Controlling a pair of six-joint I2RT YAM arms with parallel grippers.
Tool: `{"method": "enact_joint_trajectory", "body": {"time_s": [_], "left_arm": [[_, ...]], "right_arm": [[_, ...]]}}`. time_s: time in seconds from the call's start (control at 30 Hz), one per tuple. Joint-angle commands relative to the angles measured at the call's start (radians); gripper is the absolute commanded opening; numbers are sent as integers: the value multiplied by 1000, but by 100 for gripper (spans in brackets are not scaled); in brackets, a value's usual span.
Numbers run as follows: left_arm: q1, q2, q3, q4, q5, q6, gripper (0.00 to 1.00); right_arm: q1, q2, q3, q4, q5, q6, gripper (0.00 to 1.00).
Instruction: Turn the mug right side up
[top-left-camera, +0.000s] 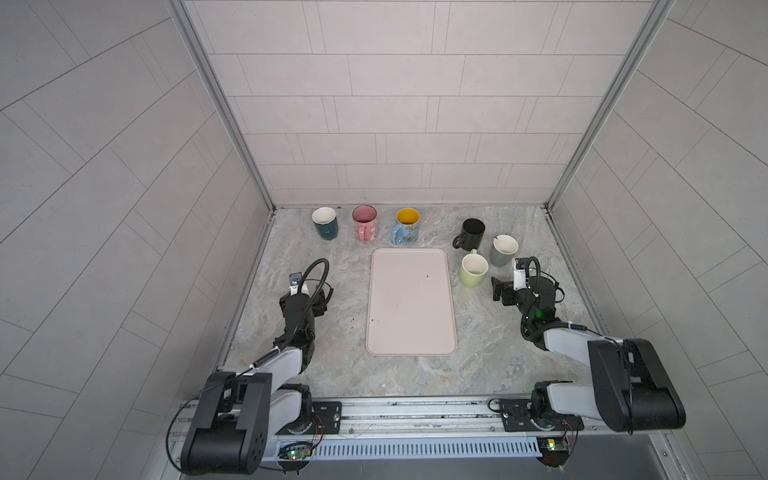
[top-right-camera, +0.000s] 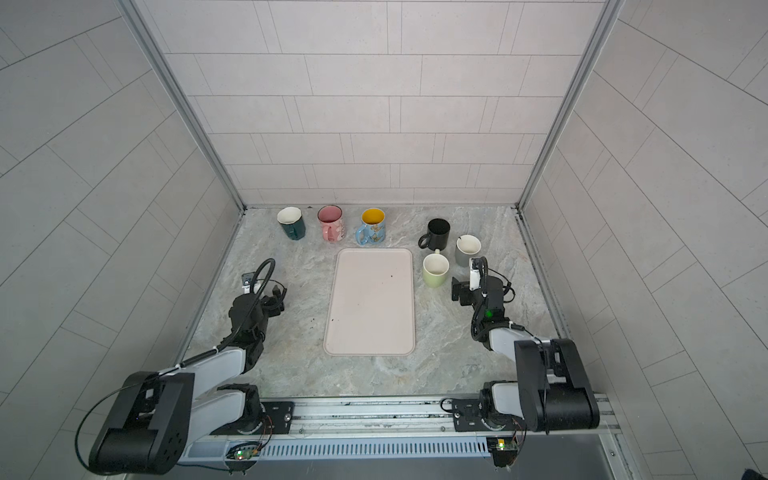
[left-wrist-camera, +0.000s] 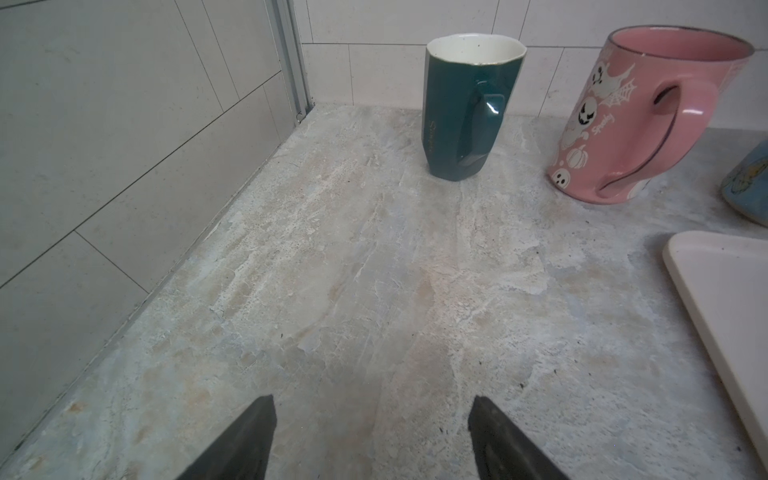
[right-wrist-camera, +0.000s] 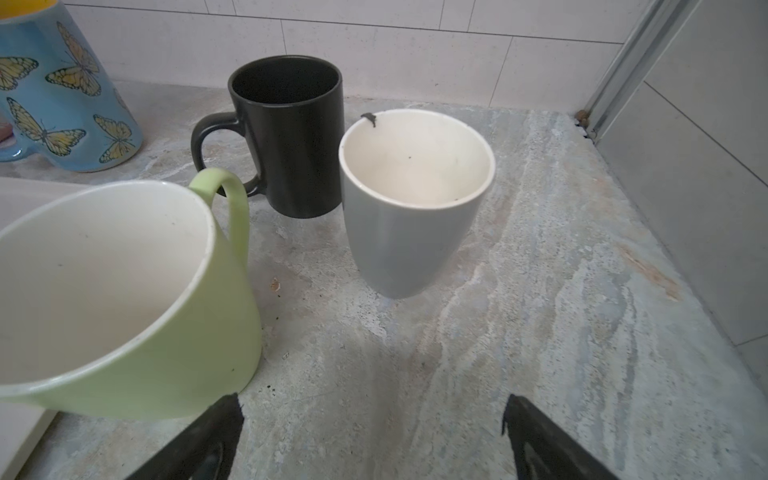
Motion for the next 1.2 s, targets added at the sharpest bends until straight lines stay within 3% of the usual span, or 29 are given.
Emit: {"method": "enact_joint_trajectory", "body": {"time_s": [0.0,0.2,0.3,0.4,0.6,0.63,0.67,1.17], "left_arm": [[42,55,23,165,111,-28,78],[68,296,28,427,170,-18,78],[71,455,49,580,218,-4,79],[74,372,114,334,185,-17,79],[71,390,191,226,173,-2,80],[68,392,196,222,169,-1,80],[66,402,193,243,162,2,99],[63,403,188,261,161,4,100]], "right_arm": [[13,32,-5,175,-1,-65,99],[14,250,-11,423,-9,-46,99],[7,185,23,245,20,-44,99],[5,224,42,274,25,-30,99],[5,234,28,318,48,-21,99],[5,225,22,315,53,-25,99],[5,225,12,334,58,-25,99],[5,233,46,281,52,-22,99]]}}
